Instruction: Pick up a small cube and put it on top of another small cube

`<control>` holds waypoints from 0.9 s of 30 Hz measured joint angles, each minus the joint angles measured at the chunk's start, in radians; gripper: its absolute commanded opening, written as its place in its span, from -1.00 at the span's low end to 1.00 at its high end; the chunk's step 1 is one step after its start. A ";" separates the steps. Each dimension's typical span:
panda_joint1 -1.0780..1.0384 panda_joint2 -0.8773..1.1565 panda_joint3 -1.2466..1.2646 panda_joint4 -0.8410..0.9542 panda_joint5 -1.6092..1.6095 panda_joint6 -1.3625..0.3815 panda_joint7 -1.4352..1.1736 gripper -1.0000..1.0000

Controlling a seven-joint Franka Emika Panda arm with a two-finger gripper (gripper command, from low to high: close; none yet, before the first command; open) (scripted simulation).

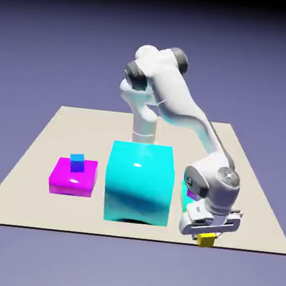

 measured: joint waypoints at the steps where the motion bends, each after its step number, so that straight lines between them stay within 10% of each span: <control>1: -0.014 -0.036 0.021 0.001 0.022 -0.036 -0.013 -1.00; 27: 0.384 -0.840 -0.151 -0.682 0.494 -0.012 -0.516 -1.00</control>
